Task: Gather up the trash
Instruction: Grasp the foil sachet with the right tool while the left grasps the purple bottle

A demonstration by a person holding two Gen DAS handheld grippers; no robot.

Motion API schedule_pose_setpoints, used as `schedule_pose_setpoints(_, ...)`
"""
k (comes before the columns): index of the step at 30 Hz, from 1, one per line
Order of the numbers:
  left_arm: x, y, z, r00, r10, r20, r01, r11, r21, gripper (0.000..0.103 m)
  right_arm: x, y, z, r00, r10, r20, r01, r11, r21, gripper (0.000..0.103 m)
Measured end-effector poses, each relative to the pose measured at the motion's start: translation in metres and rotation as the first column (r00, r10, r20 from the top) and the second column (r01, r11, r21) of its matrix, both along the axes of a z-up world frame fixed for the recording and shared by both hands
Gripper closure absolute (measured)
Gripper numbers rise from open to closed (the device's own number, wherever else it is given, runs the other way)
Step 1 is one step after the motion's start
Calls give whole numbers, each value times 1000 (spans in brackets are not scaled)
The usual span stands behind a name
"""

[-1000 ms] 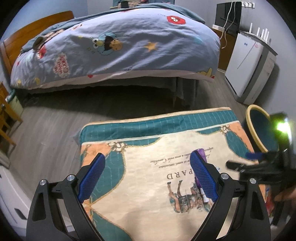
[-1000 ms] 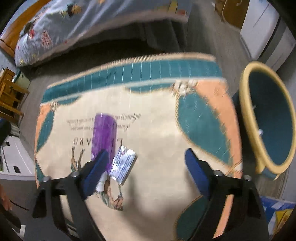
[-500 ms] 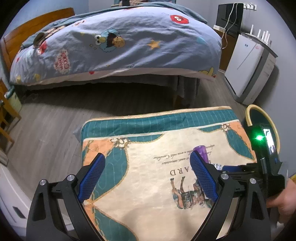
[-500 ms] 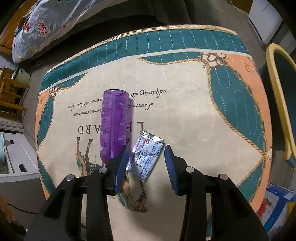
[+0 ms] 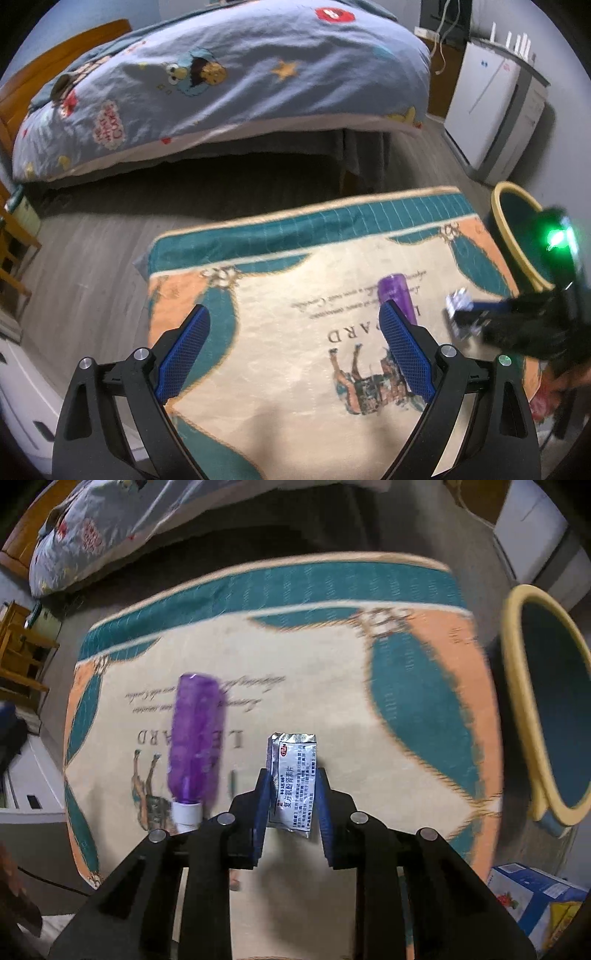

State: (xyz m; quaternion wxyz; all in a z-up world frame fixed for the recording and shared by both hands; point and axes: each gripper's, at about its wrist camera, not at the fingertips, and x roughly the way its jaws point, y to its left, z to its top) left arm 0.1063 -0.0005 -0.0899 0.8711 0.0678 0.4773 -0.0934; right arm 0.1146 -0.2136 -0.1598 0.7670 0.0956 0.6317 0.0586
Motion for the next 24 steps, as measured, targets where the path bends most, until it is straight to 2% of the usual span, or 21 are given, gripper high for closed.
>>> schedule_pose_setpoints(4, -1, -24, -16, 999, -38, -32, 39, 999, 31, 11, -2, -16, 10, 999, -27, 24, 27, 1000, 10, 79)
schedule_pose_setpoints(13, 0, -70, -48, 992, -85, -90, 92, 992, 81, 11, -3, -39, 27, 997, -10, 79, 12, 1000, -13, 79)
schedule_pose_setpoints(24, 10, -112, -75, 975, -130, -182, 146, 986, 78, 12, -6, -77, 26, 994, -43, 97, 45, 999, -23, 79)
